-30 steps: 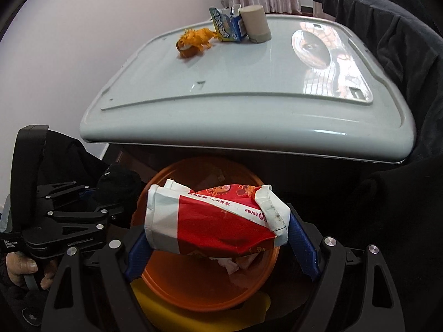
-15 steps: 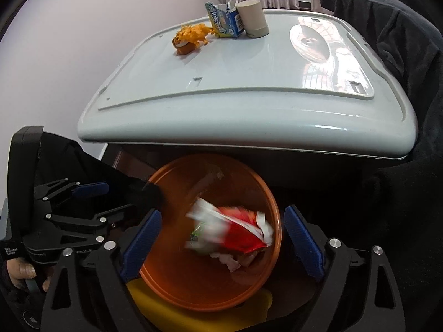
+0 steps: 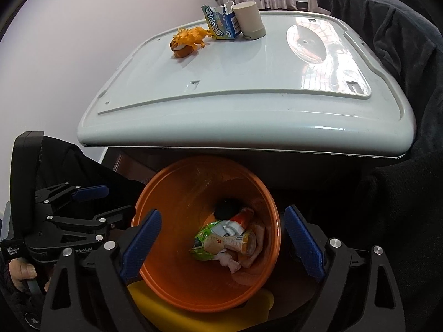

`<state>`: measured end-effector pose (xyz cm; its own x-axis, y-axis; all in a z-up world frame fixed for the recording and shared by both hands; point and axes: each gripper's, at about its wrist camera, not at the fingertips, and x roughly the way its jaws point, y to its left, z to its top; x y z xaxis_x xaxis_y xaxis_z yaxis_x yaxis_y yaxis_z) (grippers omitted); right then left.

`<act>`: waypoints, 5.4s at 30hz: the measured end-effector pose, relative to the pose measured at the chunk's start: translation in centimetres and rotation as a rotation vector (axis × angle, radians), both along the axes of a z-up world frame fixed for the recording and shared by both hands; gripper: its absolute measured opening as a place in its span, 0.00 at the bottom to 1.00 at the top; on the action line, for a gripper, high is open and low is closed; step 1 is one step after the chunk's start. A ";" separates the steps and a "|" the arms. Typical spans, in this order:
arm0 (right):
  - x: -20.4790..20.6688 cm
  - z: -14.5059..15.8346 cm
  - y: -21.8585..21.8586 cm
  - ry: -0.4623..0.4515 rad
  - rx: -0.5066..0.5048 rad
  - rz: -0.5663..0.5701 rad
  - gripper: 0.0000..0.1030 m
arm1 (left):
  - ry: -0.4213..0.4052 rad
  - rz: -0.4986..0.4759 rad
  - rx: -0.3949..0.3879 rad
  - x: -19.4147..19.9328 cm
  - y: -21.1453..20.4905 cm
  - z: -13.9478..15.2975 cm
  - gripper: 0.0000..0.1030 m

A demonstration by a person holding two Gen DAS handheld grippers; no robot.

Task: Collect trash
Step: 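Lower both items over the orange bucket and open both grippers, then grasp the white paper cup with the right gripper and lift it, then grasp the toy dinosaur with the left gripper while the right gripper holds the cup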

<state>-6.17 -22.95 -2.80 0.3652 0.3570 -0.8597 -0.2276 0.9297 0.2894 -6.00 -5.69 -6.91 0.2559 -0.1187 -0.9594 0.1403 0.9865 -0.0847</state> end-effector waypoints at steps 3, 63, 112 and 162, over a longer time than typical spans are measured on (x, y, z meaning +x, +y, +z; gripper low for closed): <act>0.5 0.2 -0.3 0.008 0.028 -0.001 0.86 | -0.006 0.009 -0.016 0.2 0.5 0.4 0.69; 31.3 1.3 5.3 -0.282 -0.199 0.054 0.45 | -0.201 0.140 -0.153 12.6 4.3 3.3 0.76; 21.2 7.6 -3.2 -0.269 0.117 -0.134 0.45 | -0.194 -0.004 -0.206 30.4 2.9 1.2 0.46; 10.3 8.8 -1.0 -0.327 0.080 -0.038 0.45 | -0.406 0.041 -0.022 8.6 0.0 9.6 0.36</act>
